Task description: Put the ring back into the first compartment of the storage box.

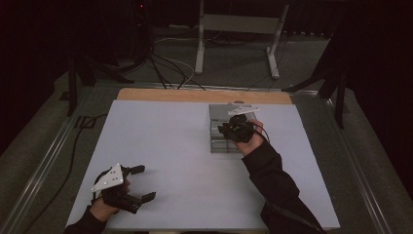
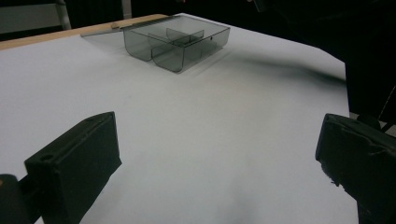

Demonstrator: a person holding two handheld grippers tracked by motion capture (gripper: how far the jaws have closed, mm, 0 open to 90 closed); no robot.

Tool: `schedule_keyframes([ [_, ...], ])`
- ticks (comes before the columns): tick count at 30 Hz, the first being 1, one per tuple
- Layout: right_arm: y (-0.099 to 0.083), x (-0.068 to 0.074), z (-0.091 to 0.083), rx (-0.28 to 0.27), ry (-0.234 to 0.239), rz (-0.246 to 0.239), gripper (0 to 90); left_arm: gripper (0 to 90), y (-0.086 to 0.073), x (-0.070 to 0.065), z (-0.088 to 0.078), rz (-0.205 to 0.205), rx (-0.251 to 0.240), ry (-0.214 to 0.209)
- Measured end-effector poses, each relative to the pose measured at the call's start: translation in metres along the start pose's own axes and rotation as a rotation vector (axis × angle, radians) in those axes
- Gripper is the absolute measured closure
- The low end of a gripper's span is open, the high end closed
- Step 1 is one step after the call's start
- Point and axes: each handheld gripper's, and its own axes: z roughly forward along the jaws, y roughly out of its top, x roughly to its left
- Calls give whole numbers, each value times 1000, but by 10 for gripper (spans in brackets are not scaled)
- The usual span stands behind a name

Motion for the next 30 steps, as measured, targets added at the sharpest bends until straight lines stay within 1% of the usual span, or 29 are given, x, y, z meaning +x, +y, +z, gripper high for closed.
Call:
schedule_keyframes([
  [3,0,-3,2,0,-5,18,724,4,0,0,0,0,2,0],
  [6,1,-6,5,5,-18,21,723,5,0,0,0,-3,0,0],
  [8,1,-8,7,5,-20,32,723,5,0,0,0,0,1,0],
  [16,0,-12,18,25,-44,32,723,4,0,0,0,-1,-4,0],
  [22,-1,-15,29,41,-46,40,723,4,0,0,-1,-5,-7,5],
  [30,-3,-20,37,51,-49,68,723,4,0,0,0,-7,-2,2],
])
